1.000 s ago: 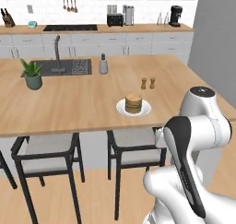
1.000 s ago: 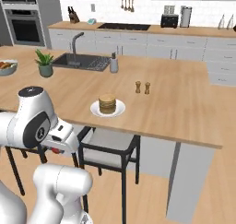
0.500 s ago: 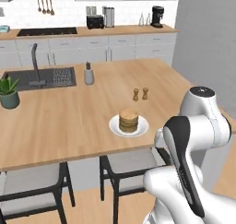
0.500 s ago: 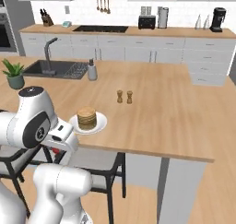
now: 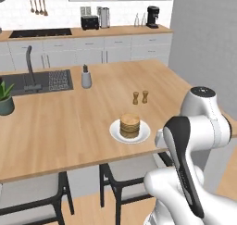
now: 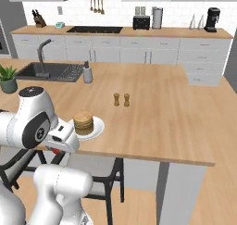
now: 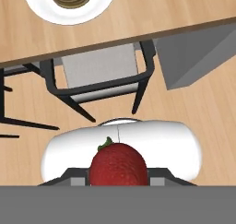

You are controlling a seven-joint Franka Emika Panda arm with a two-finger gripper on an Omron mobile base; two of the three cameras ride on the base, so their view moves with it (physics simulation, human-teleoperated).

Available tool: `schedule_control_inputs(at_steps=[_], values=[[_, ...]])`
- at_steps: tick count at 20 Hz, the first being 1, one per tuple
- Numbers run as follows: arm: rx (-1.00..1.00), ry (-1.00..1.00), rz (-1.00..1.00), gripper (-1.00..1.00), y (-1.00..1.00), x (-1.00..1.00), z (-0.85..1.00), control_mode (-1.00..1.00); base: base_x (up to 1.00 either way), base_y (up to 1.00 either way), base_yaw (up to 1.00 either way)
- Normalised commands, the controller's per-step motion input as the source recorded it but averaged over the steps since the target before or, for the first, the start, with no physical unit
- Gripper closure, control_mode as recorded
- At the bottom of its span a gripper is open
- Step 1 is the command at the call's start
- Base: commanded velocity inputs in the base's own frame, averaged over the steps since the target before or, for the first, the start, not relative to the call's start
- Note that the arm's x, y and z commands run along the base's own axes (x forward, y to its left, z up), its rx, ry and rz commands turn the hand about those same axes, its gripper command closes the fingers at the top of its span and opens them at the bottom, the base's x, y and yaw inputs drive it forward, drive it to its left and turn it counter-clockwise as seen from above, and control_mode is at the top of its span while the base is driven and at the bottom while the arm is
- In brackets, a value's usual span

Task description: Take the strawberry from the fridge and place it on top of the pancake, located on the dining counter.

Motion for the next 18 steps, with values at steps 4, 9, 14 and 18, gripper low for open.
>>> schedule_control_inputs(at_steps=[4,9,14,18], values=[[0.00,0.00,0.00,1.00,0.00,0.00,0.00,1.00,0.24,0.46,0.08],[0.00,0.00,0.00,1.00,0.00,0.00,0.00,1.00,0.02,0.48,0.14],[0.00,0.00,0.00,1.00,0.00,0.00,0.00,1.00,0.38,-0.15,0.02],[0.00,0.00,0.00,1.00,0.00,0.00,0.00,1.00,0.68,-0.43,0.05]])
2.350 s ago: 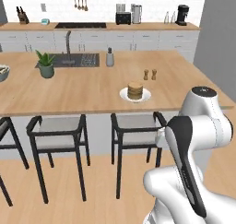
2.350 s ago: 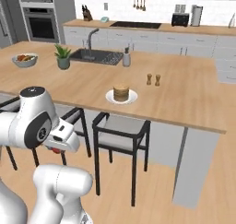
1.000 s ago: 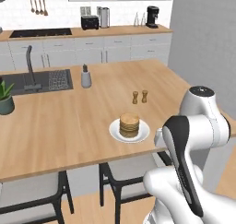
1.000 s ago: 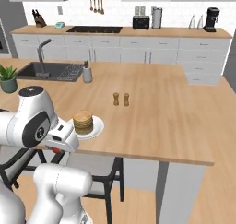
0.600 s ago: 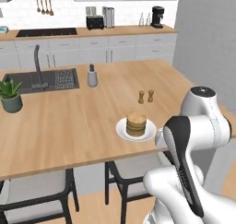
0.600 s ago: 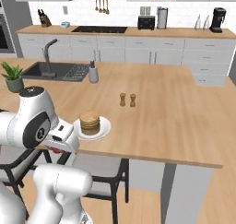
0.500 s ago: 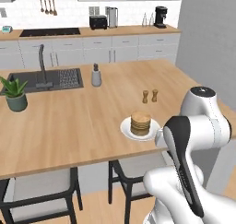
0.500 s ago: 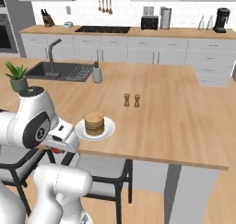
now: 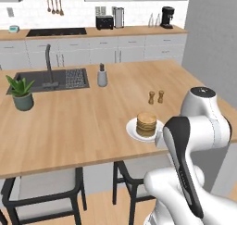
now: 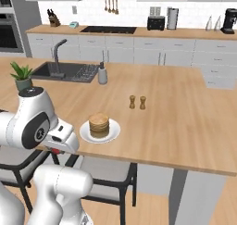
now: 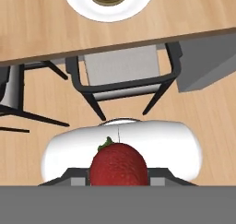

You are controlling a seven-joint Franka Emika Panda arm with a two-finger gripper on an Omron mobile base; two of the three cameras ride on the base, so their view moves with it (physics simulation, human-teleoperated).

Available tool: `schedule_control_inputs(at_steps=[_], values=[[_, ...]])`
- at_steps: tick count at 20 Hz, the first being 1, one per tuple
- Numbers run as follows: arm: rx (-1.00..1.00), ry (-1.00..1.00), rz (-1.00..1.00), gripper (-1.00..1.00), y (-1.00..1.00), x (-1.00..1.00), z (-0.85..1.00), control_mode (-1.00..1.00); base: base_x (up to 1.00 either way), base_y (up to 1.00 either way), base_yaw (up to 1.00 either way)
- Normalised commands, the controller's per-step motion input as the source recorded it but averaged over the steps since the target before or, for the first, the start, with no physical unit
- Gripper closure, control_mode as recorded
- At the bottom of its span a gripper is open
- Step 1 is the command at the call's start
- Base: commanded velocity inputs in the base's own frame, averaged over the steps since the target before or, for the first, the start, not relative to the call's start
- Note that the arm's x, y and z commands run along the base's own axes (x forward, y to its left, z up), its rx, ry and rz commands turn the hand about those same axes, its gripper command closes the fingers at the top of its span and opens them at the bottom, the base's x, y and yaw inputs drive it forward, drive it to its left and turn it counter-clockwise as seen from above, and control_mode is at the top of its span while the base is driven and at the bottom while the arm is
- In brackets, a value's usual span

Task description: Take the strawberry from the fridge and place it on top of the pancake, located on the dining counter.

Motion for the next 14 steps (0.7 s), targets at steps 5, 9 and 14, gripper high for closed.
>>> schedule_control_inputs(at_steps=[5,9,14], values=[[0.00,0.00,0.00,1.00,0.00,0.00,0.00,1.00,0.47,-0.25,0.01],[0.00,0.02,-0.06,1.00,-0.23,0.75,0.33,-1.00,0.00,0.00,0.00],[0.00,0.00,-0.02,1.00,-0.13,1.00,0.72,-1.00,0.00,0.00,0.00]])
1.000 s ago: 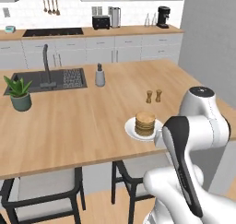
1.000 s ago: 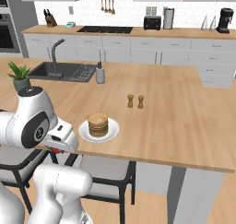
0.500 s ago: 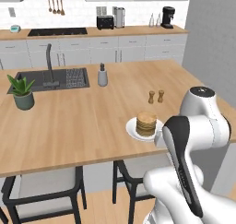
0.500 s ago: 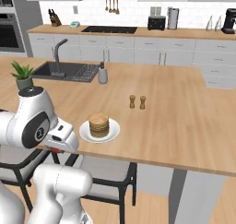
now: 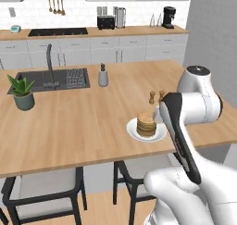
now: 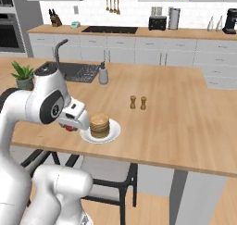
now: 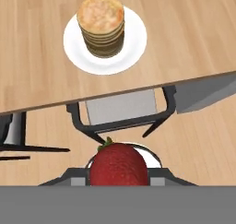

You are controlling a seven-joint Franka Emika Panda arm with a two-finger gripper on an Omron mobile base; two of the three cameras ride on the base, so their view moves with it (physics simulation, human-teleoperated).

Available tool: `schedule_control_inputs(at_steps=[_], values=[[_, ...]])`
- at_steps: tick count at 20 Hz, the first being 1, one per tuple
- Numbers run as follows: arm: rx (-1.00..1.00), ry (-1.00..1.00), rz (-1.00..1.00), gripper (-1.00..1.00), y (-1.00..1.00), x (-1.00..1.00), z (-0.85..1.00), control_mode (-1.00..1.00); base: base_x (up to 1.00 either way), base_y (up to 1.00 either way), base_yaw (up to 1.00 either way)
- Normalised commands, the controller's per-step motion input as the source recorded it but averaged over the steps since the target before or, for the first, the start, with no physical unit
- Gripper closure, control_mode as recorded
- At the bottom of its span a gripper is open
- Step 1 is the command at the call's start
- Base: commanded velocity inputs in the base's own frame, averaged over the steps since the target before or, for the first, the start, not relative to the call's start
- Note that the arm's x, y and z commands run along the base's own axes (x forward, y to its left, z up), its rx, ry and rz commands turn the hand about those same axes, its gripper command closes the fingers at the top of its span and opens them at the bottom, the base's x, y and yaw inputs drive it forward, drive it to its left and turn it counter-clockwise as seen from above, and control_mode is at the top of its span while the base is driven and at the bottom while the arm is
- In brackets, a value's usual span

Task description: Take the strawberry from the fridge and place it on top of the pancake, located on the dining counter.

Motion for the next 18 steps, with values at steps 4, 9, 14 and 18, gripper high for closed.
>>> schedule_control_inputs(at_steps=[4,9,14,18], values=[[0.00,0.02,0.01,1.00,-0.22,1.00,0.46,-1.00,0.00,0.00,0.00],[0.04,0.00,0.00,1.00,-0.10,1.00,-0.10,-1.00,0.00,0.00,0.00],[0.01,0.00,0.00,1.00,0.03,1.00,-0.23,-1.00,0.00,0.00,0.00],[0.00,0.00,0.00,1.00,0.00,1.00,-0.57,-1.00,0.00,0.00,0.00]])
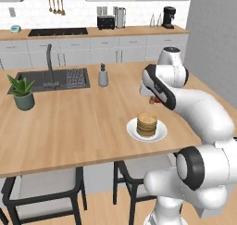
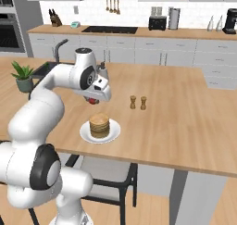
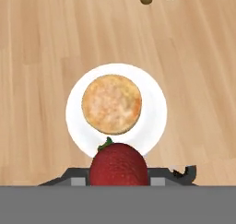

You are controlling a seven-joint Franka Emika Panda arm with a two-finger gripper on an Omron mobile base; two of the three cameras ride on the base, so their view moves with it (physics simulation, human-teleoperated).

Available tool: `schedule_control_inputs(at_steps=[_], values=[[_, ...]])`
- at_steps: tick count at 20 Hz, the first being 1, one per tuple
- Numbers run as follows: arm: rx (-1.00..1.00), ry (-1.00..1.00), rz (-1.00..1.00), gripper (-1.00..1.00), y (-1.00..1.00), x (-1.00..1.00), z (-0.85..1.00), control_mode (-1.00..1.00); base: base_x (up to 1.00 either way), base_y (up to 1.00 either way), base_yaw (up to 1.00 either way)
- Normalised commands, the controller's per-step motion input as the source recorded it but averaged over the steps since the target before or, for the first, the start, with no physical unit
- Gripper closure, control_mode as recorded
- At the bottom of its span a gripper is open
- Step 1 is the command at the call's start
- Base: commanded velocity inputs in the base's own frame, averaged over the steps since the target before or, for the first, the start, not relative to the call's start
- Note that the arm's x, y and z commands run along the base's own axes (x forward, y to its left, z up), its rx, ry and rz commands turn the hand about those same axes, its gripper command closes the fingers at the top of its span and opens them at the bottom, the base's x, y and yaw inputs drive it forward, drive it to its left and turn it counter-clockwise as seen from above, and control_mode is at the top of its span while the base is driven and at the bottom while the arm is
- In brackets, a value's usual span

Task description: Take the strawberry from the fridge and place it on top of the pancake, located on the dining counter.

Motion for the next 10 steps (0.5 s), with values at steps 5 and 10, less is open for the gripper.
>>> schedule_control_inputs(at_steps=[5,10], values=[[0.00,0.04,0.00,1.00,0.00,1.00,-0.53,-1.00,0.00,0.00,0.00],[0.00,0.13,0.00,1.00,0.01,0.43,-0.48,-1.00,0.00,0.00,0.00]])
